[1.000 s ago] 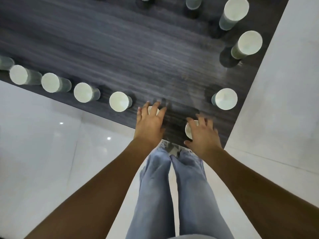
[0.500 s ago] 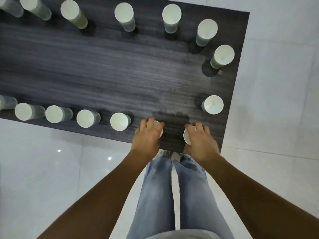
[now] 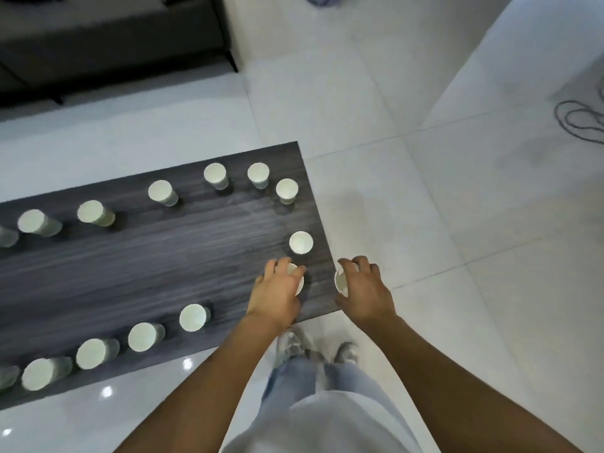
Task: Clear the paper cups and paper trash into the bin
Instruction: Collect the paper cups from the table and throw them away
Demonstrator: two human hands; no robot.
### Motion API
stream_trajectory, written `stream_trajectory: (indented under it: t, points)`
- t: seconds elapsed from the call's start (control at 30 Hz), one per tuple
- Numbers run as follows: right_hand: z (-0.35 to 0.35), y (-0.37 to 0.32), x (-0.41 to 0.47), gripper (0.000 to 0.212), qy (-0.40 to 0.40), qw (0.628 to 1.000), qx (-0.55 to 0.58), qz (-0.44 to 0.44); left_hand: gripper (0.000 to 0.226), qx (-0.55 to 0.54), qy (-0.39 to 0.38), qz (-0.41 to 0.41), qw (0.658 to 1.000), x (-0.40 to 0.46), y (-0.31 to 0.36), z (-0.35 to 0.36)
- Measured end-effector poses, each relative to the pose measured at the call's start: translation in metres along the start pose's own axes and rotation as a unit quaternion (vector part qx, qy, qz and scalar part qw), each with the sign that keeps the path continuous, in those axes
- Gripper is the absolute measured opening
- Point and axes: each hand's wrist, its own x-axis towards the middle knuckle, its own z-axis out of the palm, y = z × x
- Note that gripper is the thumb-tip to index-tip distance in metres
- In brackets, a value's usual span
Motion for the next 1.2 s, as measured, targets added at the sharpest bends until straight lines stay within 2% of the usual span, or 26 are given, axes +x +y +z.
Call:
stream_trajectory:
  t: [0.3,0.63,0.93,1.2]
  points:
    - [-0.058,0.130,-0.123,0.065,0.119,0.979,0.084,0.139,0.060,0.107,0.006,0.184,0.977,-0.015,0.167,-0.011]
    - [-0.063,0.323,-0.334,0.064,0.183,0.931,0.120,0.292,0.062,0.145,-0.023,0.341,0.929,-0.106,0.412,0.070]
    - [-0.044,0.460,-0.501,0.066,0.237,0.849,0.175,0.439,0.059,0.195,-0.037,0.494,0.847,-0.182,0.604,0.152]
    - [-0.034,0.566,-0.585,0.067,0.256,0.771,0.227,0.537,0.063,0.264,-0.082,0.586,0.761,-0.205,0.753,0.205]
